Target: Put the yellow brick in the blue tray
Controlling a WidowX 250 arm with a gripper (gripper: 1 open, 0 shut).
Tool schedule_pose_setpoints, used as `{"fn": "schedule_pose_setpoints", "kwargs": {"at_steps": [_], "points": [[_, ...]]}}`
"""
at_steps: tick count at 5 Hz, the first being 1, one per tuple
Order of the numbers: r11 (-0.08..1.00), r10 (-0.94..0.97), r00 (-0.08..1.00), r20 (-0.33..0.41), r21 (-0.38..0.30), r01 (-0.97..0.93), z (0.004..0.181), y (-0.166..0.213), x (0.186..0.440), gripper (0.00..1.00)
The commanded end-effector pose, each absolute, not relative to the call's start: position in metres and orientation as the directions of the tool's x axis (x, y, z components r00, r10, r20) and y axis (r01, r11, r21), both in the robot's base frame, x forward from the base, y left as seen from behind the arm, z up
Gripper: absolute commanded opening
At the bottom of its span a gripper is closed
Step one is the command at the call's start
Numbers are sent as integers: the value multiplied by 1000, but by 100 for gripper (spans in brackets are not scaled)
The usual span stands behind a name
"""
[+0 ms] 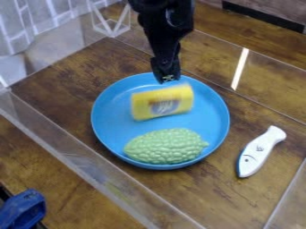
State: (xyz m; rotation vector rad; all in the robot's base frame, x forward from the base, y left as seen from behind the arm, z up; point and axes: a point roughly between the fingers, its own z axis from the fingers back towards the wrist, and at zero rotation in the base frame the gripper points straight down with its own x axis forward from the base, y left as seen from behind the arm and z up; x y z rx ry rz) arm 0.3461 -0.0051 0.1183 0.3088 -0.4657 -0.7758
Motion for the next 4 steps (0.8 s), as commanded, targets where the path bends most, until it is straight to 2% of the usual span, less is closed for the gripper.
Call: {"fn": "schedule_pose_setpoints", "kwargs": {"at_steps": [1, 4], "points": [[676, -733, 603, 316, 441, 591, 118, -9, 352, 100], [660, -748, 591, 303, 438, 611, 80, -17, 363, 100]]}}
